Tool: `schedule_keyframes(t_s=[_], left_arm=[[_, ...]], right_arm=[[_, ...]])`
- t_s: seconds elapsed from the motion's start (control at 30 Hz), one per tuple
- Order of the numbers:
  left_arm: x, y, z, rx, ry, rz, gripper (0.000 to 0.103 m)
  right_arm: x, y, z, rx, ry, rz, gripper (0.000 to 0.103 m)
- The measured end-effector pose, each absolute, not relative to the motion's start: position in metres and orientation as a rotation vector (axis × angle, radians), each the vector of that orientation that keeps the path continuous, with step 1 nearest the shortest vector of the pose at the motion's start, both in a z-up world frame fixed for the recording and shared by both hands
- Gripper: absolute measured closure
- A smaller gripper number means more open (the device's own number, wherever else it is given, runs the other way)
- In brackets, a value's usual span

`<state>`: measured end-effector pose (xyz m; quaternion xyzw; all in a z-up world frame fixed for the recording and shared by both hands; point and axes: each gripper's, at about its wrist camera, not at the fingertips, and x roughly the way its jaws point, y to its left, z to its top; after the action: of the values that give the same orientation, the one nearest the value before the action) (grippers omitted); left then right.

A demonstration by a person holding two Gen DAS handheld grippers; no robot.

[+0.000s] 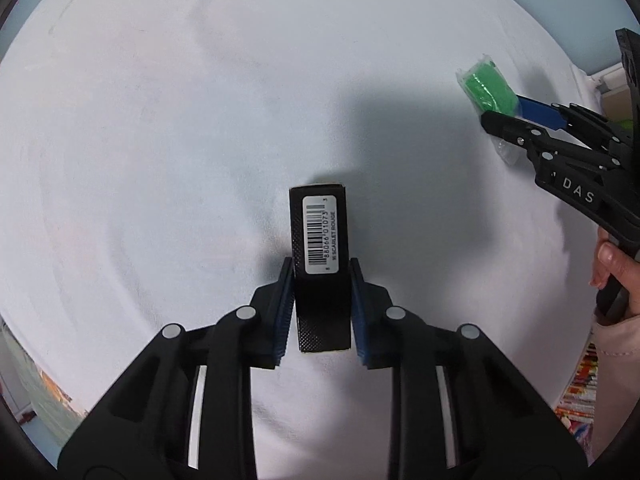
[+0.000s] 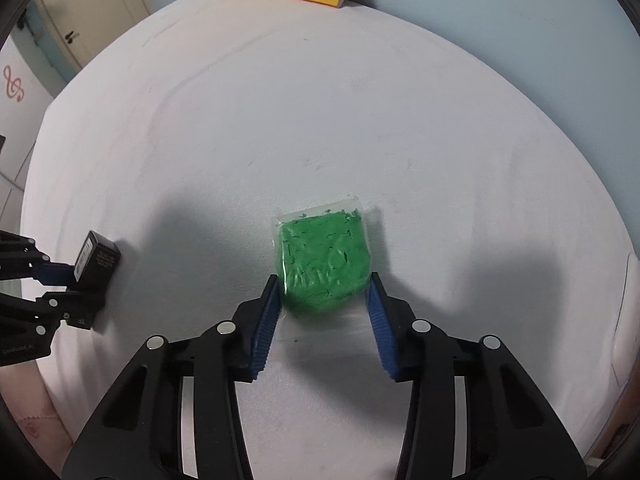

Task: Collect trash
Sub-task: 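Lift the black box and green bag off the table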

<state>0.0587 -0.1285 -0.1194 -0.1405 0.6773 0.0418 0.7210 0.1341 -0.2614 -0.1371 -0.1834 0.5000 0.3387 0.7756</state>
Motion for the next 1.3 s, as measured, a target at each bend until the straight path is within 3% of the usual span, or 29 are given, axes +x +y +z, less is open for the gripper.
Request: schedule_keyframes(t_s=[0.63, 1.0, 1.3], left_arm=[[0.057, -0.104, -0.107, -0.134, 1.441, -0.142, 0.08], [0.062, -0.069, -0.097, 0.109, 1.407, -0.424, 0.08], [0.038, -0.094, -0.092, 0.268, 1.396, -0.622, 0.08]], right_arm=[[0.118, -0.282, -0.123, -0.107, 1.107, 0.552, 0.06], [0.041, -0.273, -0.118, 0.167, 1.1, 0.307, 0.06], [-0.029, -0.277, -0.113, 0.296, 1.113, 0.123, 0.06]])
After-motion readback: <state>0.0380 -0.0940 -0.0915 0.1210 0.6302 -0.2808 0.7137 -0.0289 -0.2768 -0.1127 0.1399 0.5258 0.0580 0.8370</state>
